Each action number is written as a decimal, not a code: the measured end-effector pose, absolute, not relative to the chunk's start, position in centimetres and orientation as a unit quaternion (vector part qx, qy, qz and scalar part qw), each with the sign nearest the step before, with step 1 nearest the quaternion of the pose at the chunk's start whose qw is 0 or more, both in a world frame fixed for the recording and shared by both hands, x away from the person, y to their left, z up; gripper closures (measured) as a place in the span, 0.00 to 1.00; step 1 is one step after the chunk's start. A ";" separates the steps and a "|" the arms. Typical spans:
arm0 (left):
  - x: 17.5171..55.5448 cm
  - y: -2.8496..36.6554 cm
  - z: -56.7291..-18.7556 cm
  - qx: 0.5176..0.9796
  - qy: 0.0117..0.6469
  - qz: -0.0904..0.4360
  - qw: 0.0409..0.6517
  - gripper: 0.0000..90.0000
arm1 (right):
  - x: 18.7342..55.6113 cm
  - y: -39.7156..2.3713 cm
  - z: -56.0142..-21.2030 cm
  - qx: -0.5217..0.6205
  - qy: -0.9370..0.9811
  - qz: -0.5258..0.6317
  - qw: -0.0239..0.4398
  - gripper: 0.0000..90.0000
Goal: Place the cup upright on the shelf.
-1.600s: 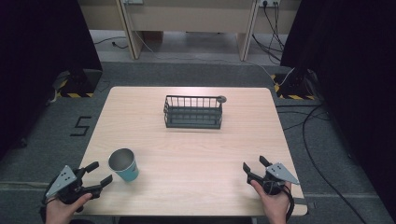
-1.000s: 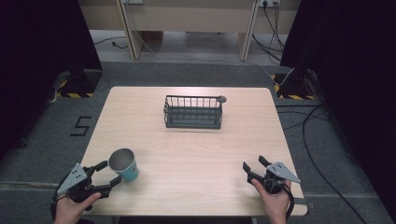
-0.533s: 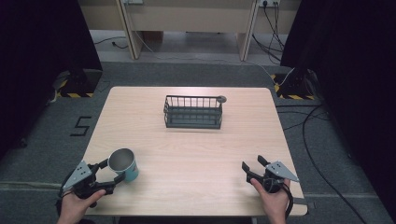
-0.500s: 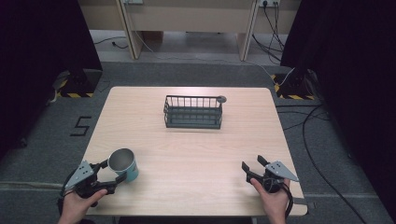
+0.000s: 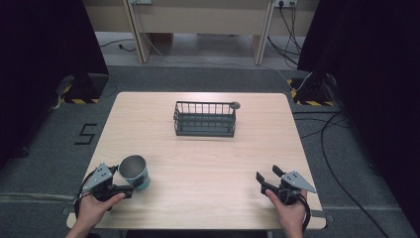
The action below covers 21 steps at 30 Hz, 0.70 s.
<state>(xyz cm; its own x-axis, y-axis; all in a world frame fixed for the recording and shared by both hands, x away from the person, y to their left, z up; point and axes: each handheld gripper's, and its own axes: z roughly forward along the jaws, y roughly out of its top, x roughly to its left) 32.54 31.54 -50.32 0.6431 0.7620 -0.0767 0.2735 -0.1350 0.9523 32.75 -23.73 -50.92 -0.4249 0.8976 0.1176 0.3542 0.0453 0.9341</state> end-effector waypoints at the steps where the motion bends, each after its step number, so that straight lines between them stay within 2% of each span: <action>1: 32.7 31.5 -50.4 0.722 0.359 0.222 0.549 0.15 | 32.8 -23.7 -50.9 0.465 0.673 0.510 0.266 0.31; 21: 33.1 31.4 -50.5 0.715 0.357 0.218 0.560 0.17 | 32.9 -23.7 -51.2 0.468 0.675 0.507 0.263 0.31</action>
